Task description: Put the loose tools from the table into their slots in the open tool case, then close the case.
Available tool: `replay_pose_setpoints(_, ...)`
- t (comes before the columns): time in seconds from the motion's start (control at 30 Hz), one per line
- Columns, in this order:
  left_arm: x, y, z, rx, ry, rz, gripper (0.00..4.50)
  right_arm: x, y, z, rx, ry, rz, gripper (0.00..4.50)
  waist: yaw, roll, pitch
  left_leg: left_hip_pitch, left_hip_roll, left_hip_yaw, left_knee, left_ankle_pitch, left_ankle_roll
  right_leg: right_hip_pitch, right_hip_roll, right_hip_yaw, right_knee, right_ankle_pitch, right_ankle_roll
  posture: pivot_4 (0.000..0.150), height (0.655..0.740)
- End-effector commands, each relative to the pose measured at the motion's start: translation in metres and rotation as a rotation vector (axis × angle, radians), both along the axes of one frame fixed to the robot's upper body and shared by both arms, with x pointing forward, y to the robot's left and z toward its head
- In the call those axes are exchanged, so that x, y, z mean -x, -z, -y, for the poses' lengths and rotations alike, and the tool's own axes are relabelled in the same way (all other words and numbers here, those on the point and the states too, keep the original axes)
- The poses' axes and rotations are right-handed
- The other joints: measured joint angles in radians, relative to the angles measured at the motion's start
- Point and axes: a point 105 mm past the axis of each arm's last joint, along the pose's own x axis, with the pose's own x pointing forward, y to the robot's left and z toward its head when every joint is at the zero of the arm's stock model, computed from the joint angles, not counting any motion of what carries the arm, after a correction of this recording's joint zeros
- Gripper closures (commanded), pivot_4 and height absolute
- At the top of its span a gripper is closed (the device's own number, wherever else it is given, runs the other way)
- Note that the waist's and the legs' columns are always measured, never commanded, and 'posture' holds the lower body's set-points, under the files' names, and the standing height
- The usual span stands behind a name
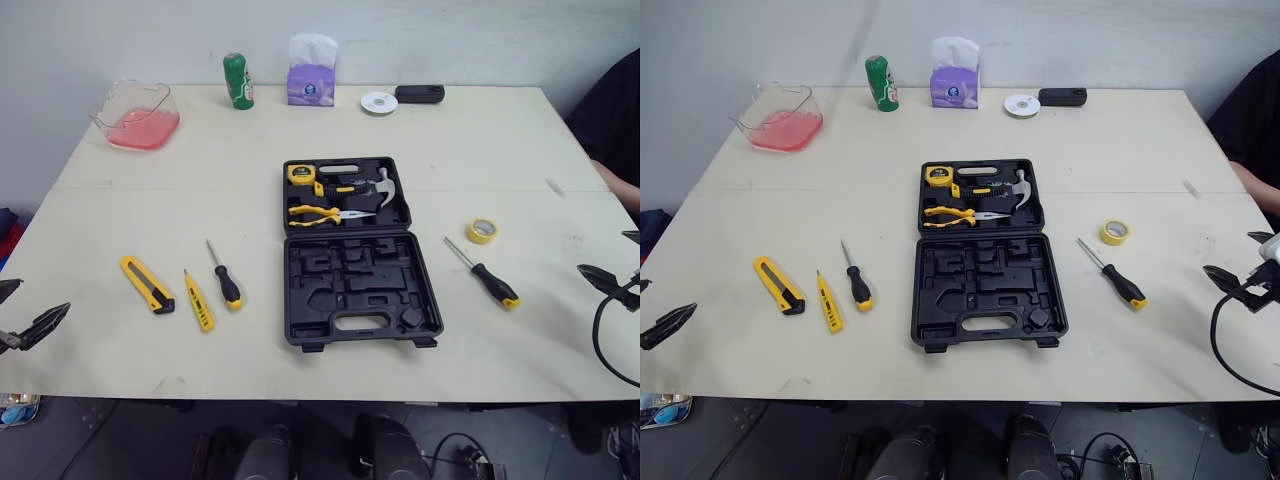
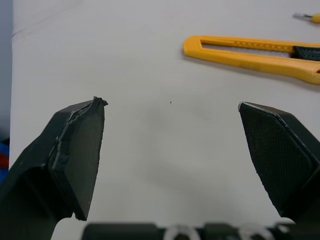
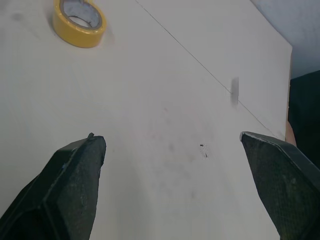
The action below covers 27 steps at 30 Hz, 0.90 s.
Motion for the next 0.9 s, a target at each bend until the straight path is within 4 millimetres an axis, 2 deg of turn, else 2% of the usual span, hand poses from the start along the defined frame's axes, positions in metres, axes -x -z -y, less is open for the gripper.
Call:
replay_pose_setpoints(0.03, -0.006, -0.014, 0.011, -0.021, 0.034, 0.056, 0.0, -0.005, -0.018, -0.012, -0.041, -0.055, 0.069, 0.03, 0.0, 0.0, 0.0, 0.0, 0.0, 0.0, 0.0, 0.0, 0.0, 0.0, 0.0, 0.0, 0.0, 0.0, 0.0, 0.15, 0.74)
replay_pose_setpoints(0.23, -0.029, -0.022, 0.054, -0.025, 0.175, 0.062, 0.0, -0.02, -0.031, -0.063, -0.102, -0.236, 0.064, 0.03, 0.003, 0.0, 0.0, 0.0, 0.0, 0.0, 0.0, 0.0, 0.0, 0.0, 0.0, 0.0, 0.001, 0.0, 0.0, 0.15, 0.74)
replay_pose_setpoints(0.4, -0.045, -0.032, 0.116, -0.024, 0.372, 0.047, 0.0, -0.027, -0.034, -0.116, -0.148, -0.415, -0.023, 0.03, 0.006, 0.0, 0.0, -0.001, 0.0, 0.0, 0.001, 0.0, 0.0, 0.0, 0.001, 0.001, 0.0, 0.0, 0.0, 0.15, 0.74)
replay_pose_setpoints(0.47, -0.05, -0.033, 0.134, -0.016, 0.427, 0.035, 0.0, -0.029, -0.034, -0.126, -0.165, -0.457, -0.046, 0.03, 0.009, 0.0, 0.0, -0.001, 0.0, 0.0, 0.001, 0.0, 0.0, 0.0, 0.001, 0.001, 0.0, 0.0, 0.0, 0.15, 0.74)
replay_pose_setpoints(0.57, -0.058, -0.034, 0.147, 0.0, 0.463, 0.031, 0.0, -0.034, -0.031, -0.134, -0.163, -0.481, -0.075, 0.03, 0.017, 0.001, 0.0, -0.001, 0.0, 0.0, 0.002, 0.0, 0.0, 0.0, 0.002, 0.001, 0.0, 0.0, 0.0, 0.15, 0.74)
replay_pose_setpoints(0.73, -0.08, -0.033, 0.178, 0.005, 0.553, 0.031, 0.0, -0.052, -0.019, -0.144, -0.139, -0.465, -0.106, 0.03, 0.027, 0.0, 0.0, -0.001, 0.0, 0.0, 0.004, 0.0, 0.0, 0.0, 0.009, 0.002, 0.001, 0.001, 0.0, 0.15, 0.74)
replay_pose_setpoints(0.83, -0.093, -0.031, 0.193, -0.026, 0.595, 0.037, 0.0, -0.06, -0.015, -0.15, -0.122, -0.463, -0.109, 0.91, 0.031, 0.0, 0.0, -0.001, 0.0, 0.0, 0.003, 0.0, 0.0, 0.0, 0.01, 0.004, 0.0, 0.001, 0.0, 0.15, 0.74)
replay_pose_setpoints(0.9, -0.103, -0.033, 0.203, -0.019, 0.612, 0.049, 0.56, -0.065, -0.011, -0.158, -0.113, -0.478, -0.12, 1.87, 0.031, 0.0, 0.0, -0.002, 0.001, 0.0, 0.003, 0.0, 0.0, 0.0, 0.012, 0.004, -0.001, 0.001, 0.0, 0.15, 0.74)
